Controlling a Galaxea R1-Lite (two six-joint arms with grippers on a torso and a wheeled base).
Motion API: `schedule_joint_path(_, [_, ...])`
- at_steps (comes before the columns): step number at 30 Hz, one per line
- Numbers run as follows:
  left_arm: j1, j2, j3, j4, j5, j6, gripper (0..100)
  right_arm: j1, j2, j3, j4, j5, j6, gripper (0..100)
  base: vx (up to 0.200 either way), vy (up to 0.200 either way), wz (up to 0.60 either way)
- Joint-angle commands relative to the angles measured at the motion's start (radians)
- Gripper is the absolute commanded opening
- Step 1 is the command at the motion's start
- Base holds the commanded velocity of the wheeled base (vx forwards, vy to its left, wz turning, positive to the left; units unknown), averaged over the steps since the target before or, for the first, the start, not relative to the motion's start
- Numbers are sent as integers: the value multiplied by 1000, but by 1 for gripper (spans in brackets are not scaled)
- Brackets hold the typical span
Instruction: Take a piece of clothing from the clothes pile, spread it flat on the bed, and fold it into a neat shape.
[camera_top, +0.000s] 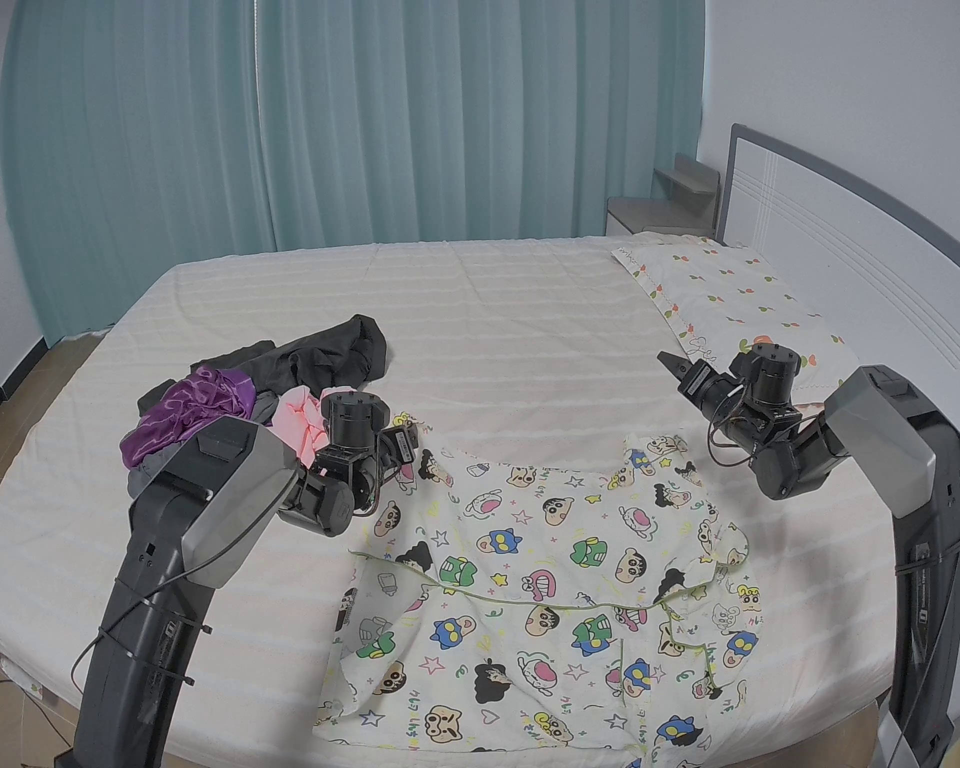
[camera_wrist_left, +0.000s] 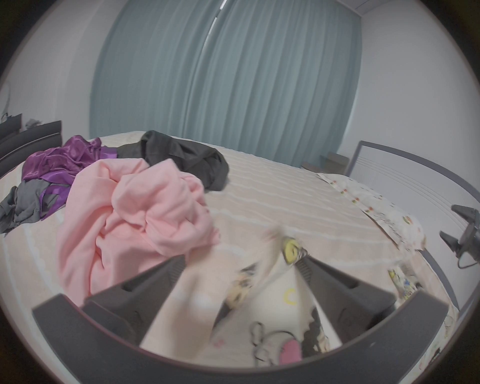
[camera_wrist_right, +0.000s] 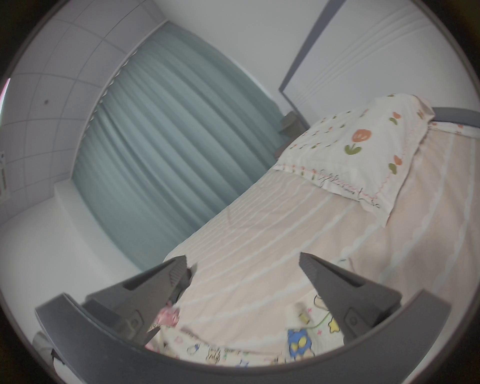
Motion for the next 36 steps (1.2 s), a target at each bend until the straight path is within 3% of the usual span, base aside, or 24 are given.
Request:
schedule_joint_path(1, [41, 142, -170, 44, 80, -4, 100, 7, 141, -145, 58, -111, 65, 100, 0, 0, 0])
schedule_joint_path(4, [67, 134, -196, 42, 89, -6, 100, -30, 83, -84, 58, -122, 69, 100, 0, 0, 0])
schedule_joint_path(7, [93, 81, -175, 44, 91, -53, 100, -67, -54, 94, 58, -99, 75, 100, 0, 0, 0])
schedule_joint_path(11, [108, -120, 26, 45, 69, -176, 100, -133, -290, 448, 1, 57, 68, 100, 0, 0, 0])
schedule_joint_path(13, [107, -221, 158, 28, 13, -217, 100, -182, -391, 600, -28, 156, 60, 100, 0, 0, 0])
schedule_joint_path(14, [107, -221, 158, 28, 13, -217, 100, -182, -391, 600, -28, 156, 60, 100, 0, 0, 0])
schedule_joint_path(15, [104, -329, 309, -10, -52, -270, 100, -231, -463, 726, -36, 243, 28, 100, 0, 0, 0])
schedule_joint_path(18, [91, -459, 534, -98, -135, -328, 100, -295, -500, 875, -39, 324, -66, 100, 0, 0, 0])
schedule_joint_path(21, [81, -527, 695, -173, -147, -343, 100, -327, -494, 958, -38, 352, -127, 100, 0, 0, 0])
schedule_joint_path(28, [21, -646, 1019, -366, -185, -484, 100, -355, -451, 1071, -36, 393, -207, 100, 0, 0, 0])
schedule_joint_path(36, [6, -648, 1197, -532, -193, -572, 100, -350, -390, 1122, -48, 384, -328, 100, 0, 0, 0])
